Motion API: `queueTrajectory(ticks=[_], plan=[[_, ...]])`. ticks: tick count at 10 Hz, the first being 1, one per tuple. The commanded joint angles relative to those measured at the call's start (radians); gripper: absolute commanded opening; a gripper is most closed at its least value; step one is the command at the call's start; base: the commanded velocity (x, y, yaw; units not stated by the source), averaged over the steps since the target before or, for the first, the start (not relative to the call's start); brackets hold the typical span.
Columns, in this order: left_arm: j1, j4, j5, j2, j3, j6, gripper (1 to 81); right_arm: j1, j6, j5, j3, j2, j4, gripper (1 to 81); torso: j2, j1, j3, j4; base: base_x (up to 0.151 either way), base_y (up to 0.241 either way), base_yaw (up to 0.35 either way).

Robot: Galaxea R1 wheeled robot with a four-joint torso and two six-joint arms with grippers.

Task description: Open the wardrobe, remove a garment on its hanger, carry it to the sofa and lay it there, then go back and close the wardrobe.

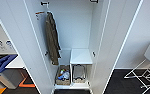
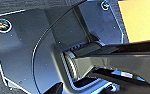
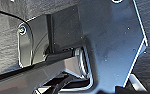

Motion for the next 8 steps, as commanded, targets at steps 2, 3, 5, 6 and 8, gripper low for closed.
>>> queueTrajectory(ticks=[2,3,5,6,8], plan=[[-0.032,-0.005,0.031,0.002,0.006,0.001,81.1,0.026,-0.004,-0.055,0.002,0.008,-0.006,81.1,0.0,0.0,0.0,0.0,0.0,0.0,0.041],[-0.029,-0.006,0.031,-0.001,0.006,0.001,81.1,0.026,-0.004,-0.055,0.002,0.01,-0.006,81.1,0.0,0.0,0.0,0.0,-0.102,0.0,0.0],[-0.027,-0.008,0.029,0.0,0.006,0.001,81.1,0.027,-0.003,-0.055,0.002,0.01,-0.006,81.1,0.0,0.0,0.0,0.0,-0.051,0.0,0.0],[-0.027,-0.008,0.029,0.002,0.008,0.0,81.1,0.027,-0.003,-0.055,0.002,0.01,-0.006,81.1,0.0,0.0,0.0,0.0,0.0,0.0,0.0],[-0.026,-0.008,0.029,0.0,0.006,-0.002,81.1,0.029,-0.004,-0.055,0.002,0.01,-0.006,81.1,0.0,0.0,0.0,0.0,0.0,0.0,0.0]])
